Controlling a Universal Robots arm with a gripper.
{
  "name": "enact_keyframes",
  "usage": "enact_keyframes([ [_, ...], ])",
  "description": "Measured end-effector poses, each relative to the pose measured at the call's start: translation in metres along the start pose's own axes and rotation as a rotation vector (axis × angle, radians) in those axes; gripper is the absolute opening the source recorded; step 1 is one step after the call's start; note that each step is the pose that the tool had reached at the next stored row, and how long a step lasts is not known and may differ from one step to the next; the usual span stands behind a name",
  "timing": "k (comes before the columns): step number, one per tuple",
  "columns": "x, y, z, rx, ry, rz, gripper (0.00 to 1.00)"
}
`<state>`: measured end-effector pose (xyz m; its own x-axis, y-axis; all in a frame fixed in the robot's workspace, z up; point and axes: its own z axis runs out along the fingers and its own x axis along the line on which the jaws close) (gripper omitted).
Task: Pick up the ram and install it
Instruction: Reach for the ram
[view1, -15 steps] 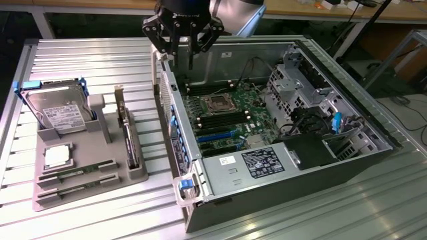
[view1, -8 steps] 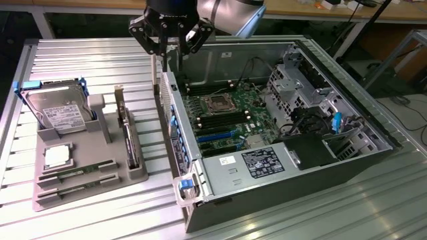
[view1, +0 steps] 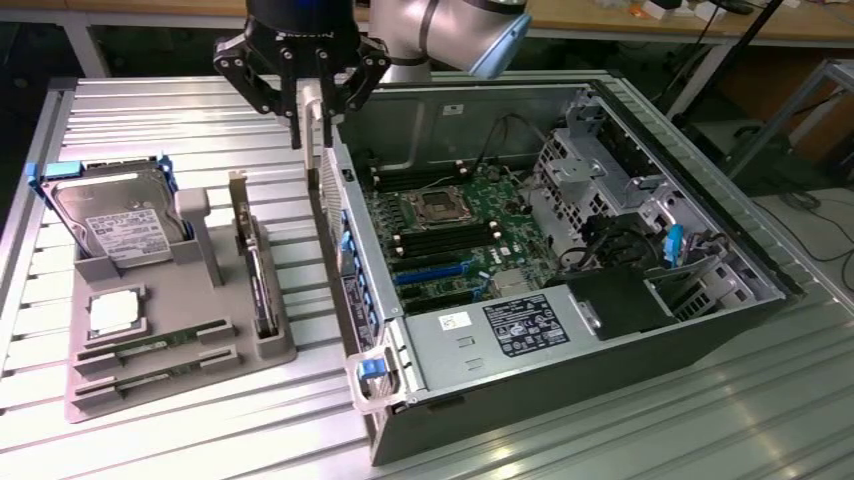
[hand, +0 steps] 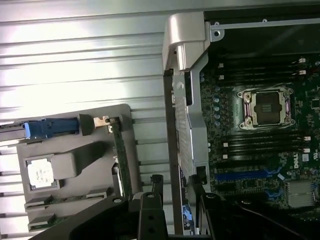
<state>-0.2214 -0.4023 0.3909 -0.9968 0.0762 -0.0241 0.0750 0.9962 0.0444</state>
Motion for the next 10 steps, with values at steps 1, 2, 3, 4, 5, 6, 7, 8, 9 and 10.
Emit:
enact_keyframes([
  [1, 0.004, -0.0007, -0.0001, 0.0002, 0.0001, 0.000, 0.34],
  [2, 0.007, -0.0014, -0.0001, 0.0001, 0.0001, 0.000, 0.34],
  [3, 0.009, -0.0019, -0.0001, 0.0001, 0.0001, 0.000, 0.34],
  [4, 0.011, -0.0022, -0.0001, 0.0001, 0.0000, 0.000, 0.34],
  [5, 0.013, -0.0026, 0.0000, 0.0001, 0.0001, 0.000, 0.34],
  [6, 0.015, -0.0029, -0.0001, 0.0001, 0.0004, 0.000, 0.34],
  [7, 0.017, -0.0032, -0.0001, 0.0001, 0.0005, 0.000, 0.34],
  [8, 0.019, -0.0035, 0.0000, 0.0001, 0.0006, 0.000, 0.34],
  [9, 0.020, -0.0038, 0.0000, 0.0001, 0.0008, 0.000, 0.34],
  [10, 0.022, -0.0041, 0.0000, 0.0002, 0.0011, 0.000, 0.34],
])
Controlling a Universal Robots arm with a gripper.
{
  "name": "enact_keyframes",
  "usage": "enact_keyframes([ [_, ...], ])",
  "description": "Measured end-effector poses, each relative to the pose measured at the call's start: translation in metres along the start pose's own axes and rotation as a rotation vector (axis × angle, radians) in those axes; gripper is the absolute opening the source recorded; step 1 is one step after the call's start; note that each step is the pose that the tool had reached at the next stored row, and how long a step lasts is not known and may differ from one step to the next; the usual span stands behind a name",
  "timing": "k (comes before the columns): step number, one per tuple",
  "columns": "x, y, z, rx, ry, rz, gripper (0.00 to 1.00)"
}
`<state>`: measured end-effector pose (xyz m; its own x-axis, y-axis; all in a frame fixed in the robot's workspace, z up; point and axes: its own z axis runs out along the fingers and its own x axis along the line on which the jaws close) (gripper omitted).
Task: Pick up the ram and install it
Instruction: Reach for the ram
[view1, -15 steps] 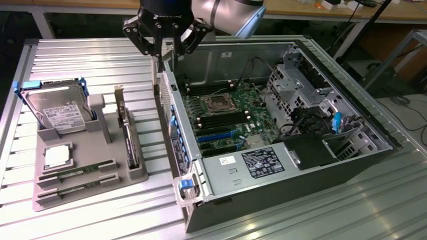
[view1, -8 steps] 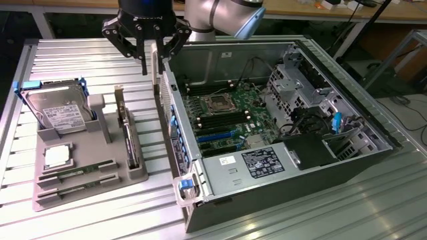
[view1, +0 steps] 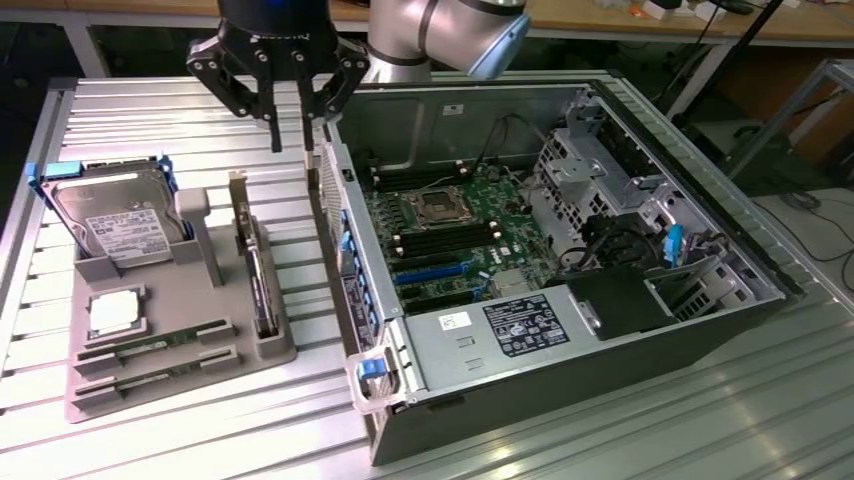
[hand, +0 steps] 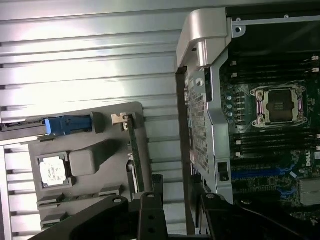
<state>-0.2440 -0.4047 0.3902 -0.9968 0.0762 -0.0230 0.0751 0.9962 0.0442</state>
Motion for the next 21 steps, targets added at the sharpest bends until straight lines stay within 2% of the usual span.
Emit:
enact_keyframes([
  [3, 0.011, -0.0020, 0.0003, 0.0000, 0.0009, 0.000, 0.34],
  [10, 0.027, -0.0054, 0.0010, 0.0002, 0.0024, 0.000, 0.34],
  [21, 0.058, -0.0141, 0.0029, 0.0004, 0.0048, 0.000, 0.34],
])
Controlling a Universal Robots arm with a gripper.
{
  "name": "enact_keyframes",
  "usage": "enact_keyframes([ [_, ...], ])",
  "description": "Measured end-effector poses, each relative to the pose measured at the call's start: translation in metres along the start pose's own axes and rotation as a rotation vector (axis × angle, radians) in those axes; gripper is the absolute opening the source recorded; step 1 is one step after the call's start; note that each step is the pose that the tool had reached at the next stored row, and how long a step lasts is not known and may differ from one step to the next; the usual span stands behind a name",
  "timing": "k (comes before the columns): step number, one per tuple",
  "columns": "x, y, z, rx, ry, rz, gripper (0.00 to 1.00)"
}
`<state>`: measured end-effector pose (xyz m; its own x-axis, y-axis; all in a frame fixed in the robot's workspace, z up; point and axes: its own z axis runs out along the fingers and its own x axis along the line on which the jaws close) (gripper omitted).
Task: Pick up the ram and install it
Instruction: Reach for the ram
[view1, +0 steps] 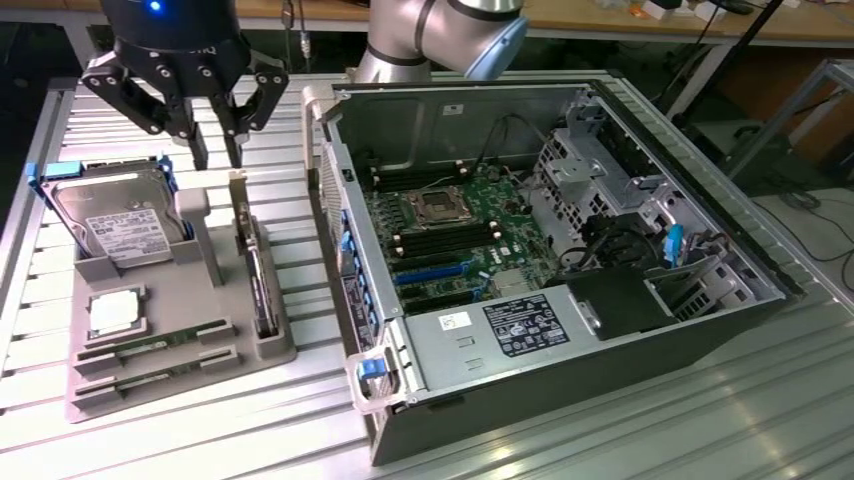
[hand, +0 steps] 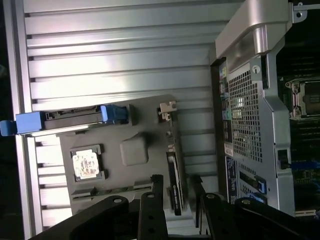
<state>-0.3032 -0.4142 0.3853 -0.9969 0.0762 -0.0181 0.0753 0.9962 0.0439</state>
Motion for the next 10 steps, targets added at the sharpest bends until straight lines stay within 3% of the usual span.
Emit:
enact_keyframes([
  [10, 0.031, -0.0088, 0.0016, 0.0002, 0.0018, 0.000, 0.34],
])
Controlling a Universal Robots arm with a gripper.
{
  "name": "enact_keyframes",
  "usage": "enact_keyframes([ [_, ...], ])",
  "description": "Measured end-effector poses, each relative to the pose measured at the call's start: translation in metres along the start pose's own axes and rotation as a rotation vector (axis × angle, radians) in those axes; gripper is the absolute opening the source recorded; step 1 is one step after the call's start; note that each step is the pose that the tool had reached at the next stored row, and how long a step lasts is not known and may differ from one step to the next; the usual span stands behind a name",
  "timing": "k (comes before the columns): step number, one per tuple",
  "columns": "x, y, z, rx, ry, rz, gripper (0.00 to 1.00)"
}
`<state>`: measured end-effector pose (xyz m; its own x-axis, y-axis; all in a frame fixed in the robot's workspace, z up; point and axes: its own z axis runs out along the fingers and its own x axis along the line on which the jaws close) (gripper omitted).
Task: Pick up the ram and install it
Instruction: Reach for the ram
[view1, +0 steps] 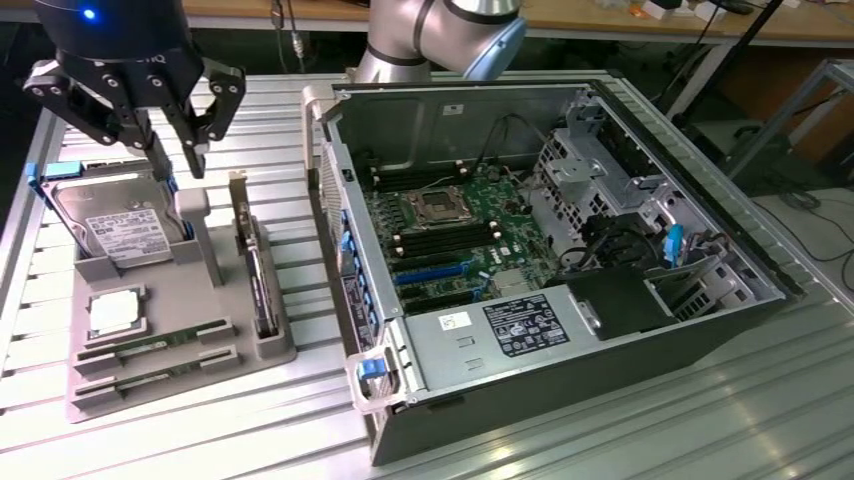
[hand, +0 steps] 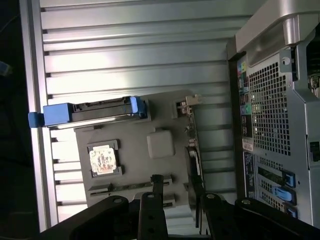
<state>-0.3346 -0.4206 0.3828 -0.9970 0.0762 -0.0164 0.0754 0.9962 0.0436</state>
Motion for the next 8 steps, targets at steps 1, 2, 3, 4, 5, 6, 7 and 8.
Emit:
enact_keyframes([
  [1, 0.002, -0.0005, 0.0001, 0.0000, 0.0005, 0.000, 0.34],
  [2, 0.003, -0.0008, 0.0001, 0.0000, 0.0008, 0.000, 0.34],
  [3, 0.005, -0.0011, 0.0001, 0.0000, 0.0013, 0.000, 0.34],
  [4, 0.007, -0.0015, 0.0001, 0.0000, 0.0018, 0.000, 0.34],
  [5, 0.009, -0.0021, 0.0000, 0.0001, 0.0034, 0.000, 0.34],
  [6, 0.011, -0.0035, 0.0001, 0.0009, 0.0149, 0.000, 0.34],
  [7, 0.013, -0.0046, 0.0001, 0.0025, 0.0341, 0.001, 0.34],
  [8, 0.014, -0.0056, 0.0000, 0.0038, 0.0492, 0.002, 0.34],
])
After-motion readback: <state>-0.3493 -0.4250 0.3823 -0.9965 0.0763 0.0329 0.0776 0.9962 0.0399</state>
